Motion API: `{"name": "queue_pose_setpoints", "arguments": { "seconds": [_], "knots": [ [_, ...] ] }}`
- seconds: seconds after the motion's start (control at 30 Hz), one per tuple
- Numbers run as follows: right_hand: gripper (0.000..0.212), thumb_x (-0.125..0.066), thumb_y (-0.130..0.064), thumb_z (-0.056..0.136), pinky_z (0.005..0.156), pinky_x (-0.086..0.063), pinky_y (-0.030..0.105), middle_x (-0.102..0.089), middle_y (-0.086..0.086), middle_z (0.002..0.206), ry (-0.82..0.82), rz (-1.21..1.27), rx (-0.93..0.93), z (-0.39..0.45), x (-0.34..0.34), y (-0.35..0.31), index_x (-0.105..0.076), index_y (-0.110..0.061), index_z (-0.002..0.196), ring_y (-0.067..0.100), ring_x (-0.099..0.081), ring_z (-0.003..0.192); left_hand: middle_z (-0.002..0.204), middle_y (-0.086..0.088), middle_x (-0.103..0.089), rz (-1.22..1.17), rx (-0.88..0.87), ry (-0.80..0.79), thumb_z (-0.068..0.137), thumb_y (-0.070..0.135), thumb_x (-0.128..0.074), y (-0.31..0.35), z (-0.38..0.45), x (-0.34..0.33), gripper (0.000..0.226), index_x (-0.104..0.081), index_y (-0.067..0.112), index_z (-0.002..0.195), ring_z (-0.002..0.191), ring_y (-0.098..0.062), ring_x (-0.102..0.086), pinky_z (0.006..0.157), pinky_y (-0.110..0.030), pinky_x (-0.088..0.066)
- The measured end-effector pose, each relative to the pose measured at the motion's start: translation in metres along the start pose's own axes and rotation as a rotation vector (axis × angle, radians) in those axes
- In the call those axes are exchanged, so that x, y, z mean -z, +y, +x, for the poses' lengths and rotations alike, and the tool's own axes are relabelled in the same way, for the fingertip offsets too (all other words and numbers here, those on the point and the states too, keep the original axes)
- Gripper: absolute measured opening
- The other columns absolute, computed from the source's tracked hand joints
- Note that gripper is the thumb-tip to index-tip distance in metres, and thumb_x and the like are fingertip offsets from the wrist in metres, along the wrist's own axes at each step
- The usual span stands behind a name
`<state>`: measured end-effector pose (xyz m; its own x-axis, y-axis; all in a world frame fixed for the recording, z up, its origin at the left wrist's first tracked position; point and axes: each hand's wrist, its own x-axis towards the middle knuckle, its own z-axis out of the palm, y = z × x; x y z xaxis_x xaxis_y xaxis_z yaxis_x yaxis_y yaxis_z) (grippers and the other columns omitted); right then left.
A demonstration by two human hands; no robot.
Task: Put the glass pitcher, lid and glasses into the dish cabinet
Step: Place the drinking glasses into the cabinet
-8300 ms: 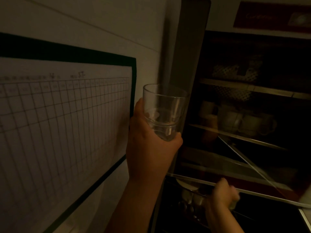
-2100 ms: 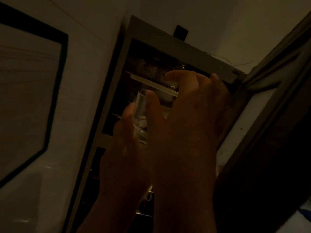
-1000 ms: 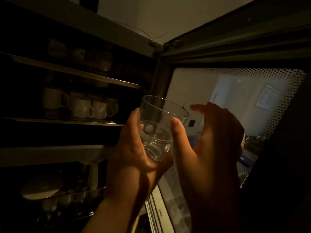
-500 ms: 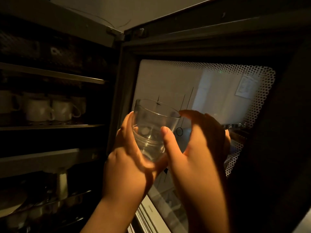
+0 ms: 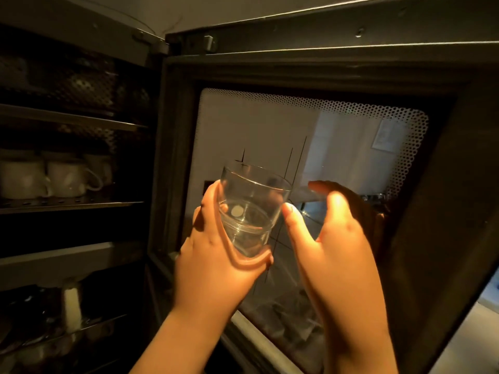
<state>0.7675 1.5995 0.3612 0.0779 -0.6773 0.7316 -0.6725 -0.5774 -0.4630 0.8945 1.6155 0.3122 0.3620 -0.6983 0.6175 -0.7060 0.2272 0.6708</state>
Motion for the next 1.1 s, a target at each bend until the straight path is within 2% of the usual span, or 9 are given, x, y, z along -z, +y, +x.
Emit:
{"name": "queue_pose_setpoints", "arguments": {
  "seconds": [0.27, 0.4, 0.5, 0.6, 0.67, 0.8, 0.9, 0.97, 1.1],
  "knots": [
    [0.035, -0.05, -0.045, 0.089, 0.056, -0.036, 0.006, -0.039, -0.006, 0.062, 0.045, 0.008, -0.057, 0.018, 0.0, 0.011, -0.032, -0.024, 0.067, -0.003, -0.045, 0.058, 0.137, 0.011, -0.042, 0.018, -0.015, -0.001, 0.059, 0.054, -0.076, -0.004, 0.009, -0.018, 0.113, -0.001, 0.041, 0.143, 0.111, -0.015, -0.055, 0.08, -0.023, -0.043],
    [0.044, -0.041, -0.059, 0.085, 0.057, -0.043, 0.019, -0.048, 0.001, 0.064, 0.08, -0.053, 0.0, 0.023, -0.013, 0.01, -0.041, -0.018, 0.072, 0.009, -0.05, 0.06, 0.14, 0.013, -0.039, 0.03, 0.002, 0.024, 0.058, 0.055, -0.075, -0.015, 0.012, -0.014, 0.114, 0.0, 0.042, 0.143, 0.115, -0.015, -0.053, 0.084, -0.023, -0.041],
    [0.04, -0.039, -0.066, 0.085, 0.089, -0.046, 0.051, -0.057, 0.001, 0.097, 0.077, -0.068, 0.038, 0.025, -0.027, 0.011, -0.043, -0.027, 0.094, 0.02, -0.057, 0.097, 0.14, 0.016, -0.039, 0.032, 0.03, 0.038, 0.06, 0.055, -0.075, -0.022, 0.014, -0.003, 0.114, 0.002, 0.044, 0.143, 0.117, -0.012, -0.051, 0.087, -0.019, -0.036],
    [0.029, -0.046, -0.056, 0.09, 0.074, -0.04, 0.009, -0.048, -0.008, 0.075, 0.042, 0.016, 0.011, 0.023, -0.039, -0.003, -0.041, -0.027, 0.089, -0.004, -0.049, 0.076, 0.138, 0.017, -0.04, 0.043, 0.048, 0.057, 0.063, 0.056, -0.074, -0.032, 0.018, 0.009, 0.113, 0.007, 0.046, 0.141, 0.117, -0.01, -0.051, 0.086, -0.015, -0.031],
    [0.035, -0.047, -0.05, 0.085, 0.069, -0.03, 0.011, -0.048, -0.015, 0.086, 0.005, 0.115, 0.017, 0.022, -0.05, -0.019, -0.049, -0.026, 0.11, -0.005, -0.041, 0.079, 0.138, 0.016, -0.041, 0.06, 0.067, 0.068, 0.063, 0.054, -0.075, -0.041, 0.023, 0.02, 0.114, 0.011, 0.048, 0.138, 0.116, -0.012, -0.052, 0.086, -0.016, -0.033],
    [0.038, -0.039, -0.064, 0.084, 0.101, -0.033, 0.036, -0.035, -0.039, 0.11, -0.129, 0.262, 0.045, 0.021, -0.083, -0.06, -0.038, -0.048, 0.118, 0.0, -0.03, 0.122, 0.137, 0.017, -0.043, 0.046, 0.129, 0.098, 0.063, 0.053, -0.078, -0.068, 0.035, 0.05, 0.114, 0.008, 0.049, 0.138, 0.107, -0.005, -0.053, 0.075, -0.007, -0.033],
    [0.048, -0.037, -0.07, 0.074, 0.093, -0.034, 0.017, -0.033, -0.041, 0.108, -0.224, 0.4, 0.041, 0.022, -0.115, -0.095, -0.034, -0.05, 0.117, -0.003, -0.032, 0.123, 0.135, 0.022, -0.041, 0.053, 0.153, 0.132, 0.063, 0.054, -0.078, -0.094, 0.046, 0.082, 0.113, 0.008, 0.051, 0.136, 0.097, 0.005, -0.044, 0.065, 0.001, -0.028],
    [0.063, -0.037, -0.071, 0.067, 0.077, -0.033, 0.005, -0.039, -0.031, 0.119, -0.267, 0.485, 0.013, 0.023, -0.139, -0.115, -0.034, -0.046, 0.124, -0.018, -0.033, 0.111, 0.139, 0.018, -0.039, 0.09, 0.18, 0.152, 0.063, 0.057, -0.077, -0.111, 0.053, 0.105, 0.115, 0.012, 0.05, 0.136, 0.107, 0.0, -0.048, 0.08, -0.007, -0.038],
    [0.08, -0.038, -0.074, 0.064, 0.073, -0.037, 0.008, -0.039, -0.022, 0.133, -0.398, 0.623, -0.002, 0.022, -0.185, -0.156, -0.021, -0.045, 0.136, -0.013, -0.04, 0.112, 0.144, 0.011, -0.037, 0.195, 0.209, 0.199, 0.062, 0.066, -0.062, -0.14, 0.069, 0.146, 0.105, 0.013, 0.05, 0.134, 0.115, -0.012, -0.053, 0.087, -0.026, -0.049]
  ]
}}
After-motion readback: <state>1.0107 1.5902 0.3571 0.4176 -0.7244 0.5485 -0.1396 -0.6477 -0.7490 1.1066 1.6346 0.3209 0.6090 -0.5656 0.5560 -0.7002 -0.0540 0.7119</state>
